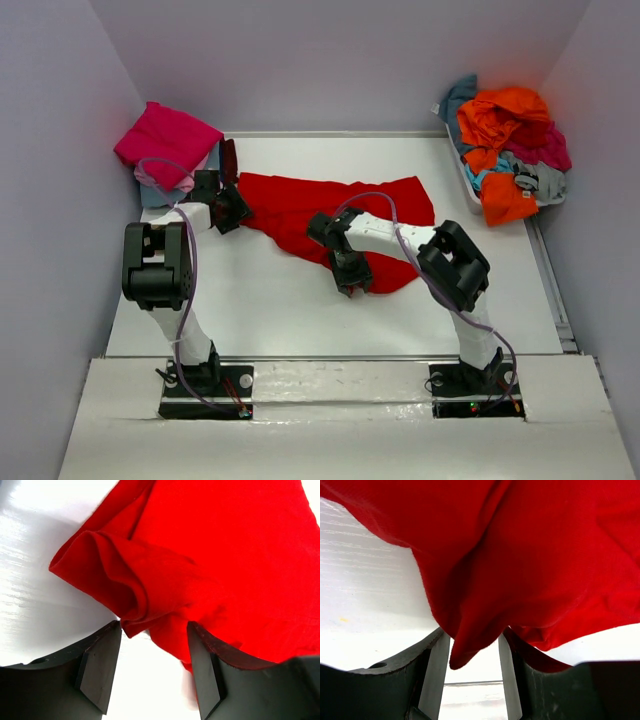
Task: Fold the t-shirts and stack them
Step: Fold the tshirt
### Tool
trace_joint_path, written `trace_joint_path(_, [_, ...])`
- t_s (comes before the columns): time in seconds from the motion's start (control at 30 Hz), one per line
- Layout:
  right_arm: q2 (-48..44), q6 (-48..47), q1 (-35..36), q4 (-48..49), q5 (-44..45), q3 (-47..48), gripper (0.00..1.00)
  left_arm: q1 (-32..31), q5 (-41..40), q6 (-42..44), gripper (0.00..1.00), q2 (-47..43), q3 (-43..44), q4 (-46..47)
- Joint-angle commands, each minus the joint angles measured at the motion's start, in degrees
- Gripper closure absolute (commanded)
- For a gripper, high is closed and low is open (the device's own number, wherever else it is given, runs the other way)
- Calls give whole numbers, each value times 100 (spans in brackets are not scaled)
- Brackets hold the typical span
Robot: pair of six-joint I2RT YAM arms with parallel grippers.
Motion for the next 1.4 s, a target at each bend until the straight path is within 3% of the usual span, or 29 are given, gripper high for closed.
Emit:
trace_joint_path(0.0, [-26,-53,60,-79,14,193,51,40,-19,72,35,-429,196,62])
trace_joint_path(0.4, [9,-71,60,-105,23,264,51,40,-195,108,36,-570,284,-70])
trace_joint_path(0.6, [-35,-45,60,-96,32,211,51,40,-195,108,44,-430,258,-61])
trace_joint_path(1.37, [-105,26,60,-88,32,114,51,40,-204,64,44,-131,82,62])
